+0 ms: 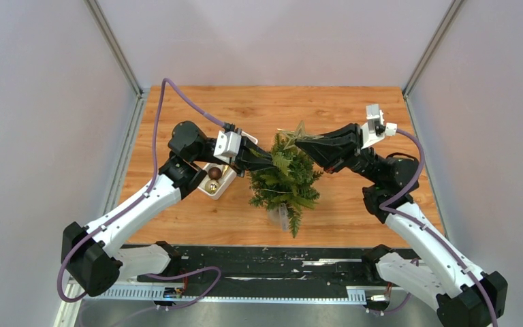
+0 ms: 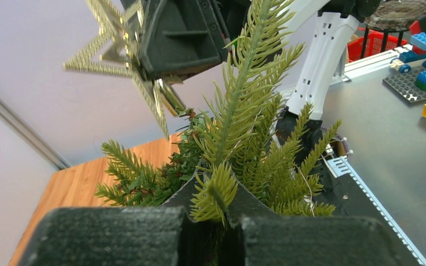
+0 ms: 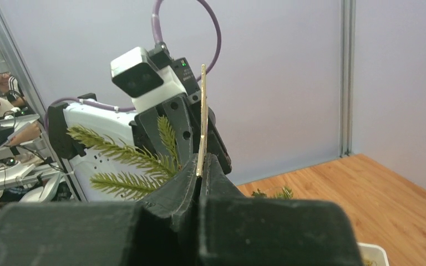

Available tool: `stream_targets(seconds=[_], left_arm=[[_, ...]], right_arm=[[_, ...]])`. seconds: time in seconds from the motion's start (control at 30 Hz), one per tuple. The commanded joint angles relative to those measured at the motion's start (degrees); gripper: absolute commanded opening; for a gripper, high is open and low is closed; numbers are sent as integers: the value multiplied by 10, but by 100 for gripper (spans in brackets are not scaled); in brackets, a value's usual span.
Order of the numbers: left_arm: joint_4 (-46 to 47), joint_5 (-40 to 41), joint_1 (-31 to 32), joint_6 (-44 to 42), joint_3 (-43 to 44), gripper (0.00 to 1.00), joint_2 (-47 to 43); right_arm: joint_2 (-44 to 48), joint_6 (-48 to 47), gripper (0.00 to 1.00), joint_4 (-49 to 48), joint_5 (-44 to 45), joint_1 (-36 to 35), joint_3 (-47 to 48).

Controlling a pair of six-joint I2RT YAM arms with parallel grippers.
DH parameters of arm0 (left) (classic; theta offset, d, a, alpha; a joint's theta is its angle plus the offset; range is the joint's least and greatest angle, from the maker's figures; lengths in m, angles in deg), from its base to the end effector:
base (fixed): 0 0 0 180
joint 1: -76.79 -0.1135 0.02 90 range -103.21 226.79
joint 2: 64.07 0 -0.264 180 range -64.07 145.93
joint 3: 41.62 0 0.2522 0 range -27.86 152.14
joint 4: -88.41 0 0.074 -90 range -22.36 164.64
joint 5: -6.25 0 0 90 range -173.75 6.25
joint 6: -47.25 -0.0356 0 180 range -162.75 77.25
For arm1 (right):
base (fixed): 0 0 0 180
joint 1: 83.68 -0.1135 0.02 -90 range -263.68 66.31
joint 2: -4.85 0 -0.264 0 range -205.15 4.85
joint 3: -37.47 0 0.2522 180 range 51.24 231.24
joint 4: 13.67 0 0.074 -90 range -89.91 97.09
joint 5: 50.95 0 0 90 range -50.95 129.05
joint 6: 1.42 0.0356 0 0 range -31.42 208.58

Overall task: Decorate the small christmas tree
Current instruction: Adjust the Christmas tree at the center of the board, then place the decoration item on the Christmas tree.

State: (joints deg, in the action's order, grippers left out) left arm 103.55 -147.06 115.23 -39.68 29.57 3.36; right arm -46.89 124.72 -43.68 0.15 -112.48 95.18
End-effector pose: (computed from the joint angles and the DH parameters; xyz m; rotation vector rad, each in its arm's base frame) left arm 0.1803 -0.1837 0.4030 1.3247 0.8127 -1.2619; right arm 0.1554 0.1110 0.4068 -0.6158 1.0232 1.3263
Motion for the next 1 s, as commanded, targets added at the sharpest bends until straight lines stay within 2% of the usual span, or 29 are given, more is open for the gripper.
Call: stream_targets(seconds=[0.0,0.2,0.4,0.97], left_arm=[[46,17,-2,-16,5,0,-16],[45,21,-2,-16,7,0,-14],[47,20,-2,-15,6,0,-13],[49,23,-2,-17,1,0,-17]], right_arm=[[9,21,0,-76,30,-2,16],[14,61,0,-128,59,-9,-23],[-15,59,0,-164,73,-28,-31],[-23,58,0,-153,54,-33,-31]])
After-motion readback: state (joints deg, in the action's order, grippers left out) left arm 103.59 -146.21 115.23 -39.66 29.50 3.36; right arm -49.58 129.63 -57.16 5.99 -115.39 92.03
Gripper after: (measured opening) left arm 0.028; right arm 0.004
